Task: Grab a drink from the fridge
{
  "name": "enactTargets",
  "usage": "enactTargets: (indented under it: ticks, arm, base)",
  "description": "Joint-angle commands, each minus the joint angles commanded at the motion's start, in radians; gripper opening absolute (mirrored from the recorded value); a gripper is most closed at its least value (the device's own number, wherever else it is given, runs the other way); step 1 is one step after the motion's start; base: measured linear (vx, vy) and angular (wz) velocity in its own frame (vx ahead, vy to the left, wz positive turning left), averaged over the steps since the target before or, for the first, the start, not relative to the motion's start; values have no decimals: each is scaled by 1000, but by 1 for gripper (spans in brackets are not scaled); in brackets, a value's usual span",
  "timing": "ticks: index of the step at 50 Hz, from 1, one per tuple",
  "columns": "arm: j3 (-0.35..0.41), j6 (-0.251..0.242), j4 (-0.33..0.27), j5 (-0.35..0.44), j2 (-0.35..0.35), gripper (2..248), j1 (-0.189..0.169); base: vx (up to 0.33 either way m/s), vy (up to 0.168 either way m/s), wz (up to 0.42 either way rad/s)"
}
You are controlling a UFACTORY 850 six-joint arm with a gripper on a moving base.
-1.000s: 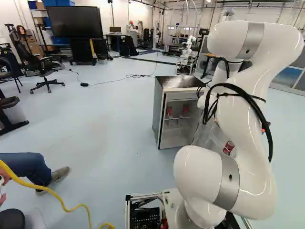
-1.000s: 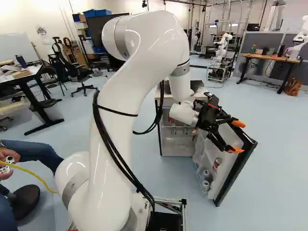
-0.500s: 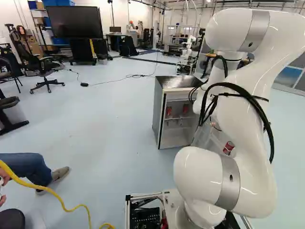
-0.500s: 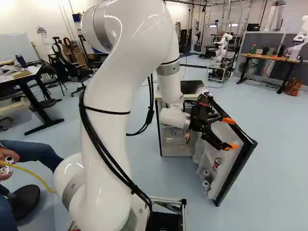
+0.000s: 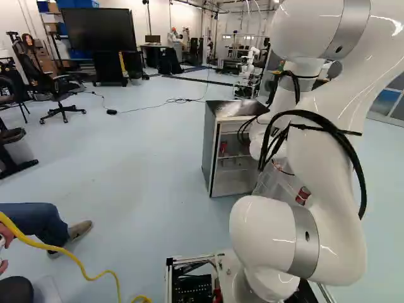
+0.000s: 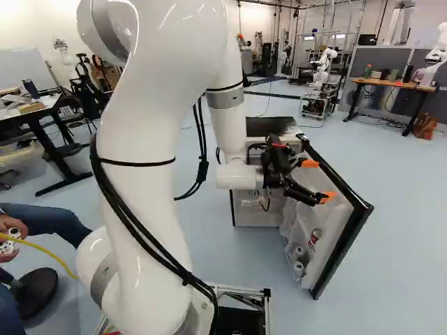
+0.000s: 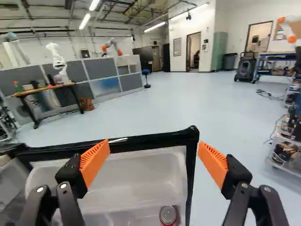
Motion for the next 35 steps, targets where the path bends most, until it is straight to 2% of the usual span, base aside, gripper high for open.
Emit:
enactTargets:
  ticks: [16, 25, 35]
  arm:
    - [86, 0, -168, 1, 49, 247, 51]
    - [112, 0, -263, 1, 45, 247, 78]
    - [114, 0, -368, 1, 19, 247, 86]
  base:
    - [0, 0, 0]
    - [0, 0, 0]
    - [0, 0, 0]
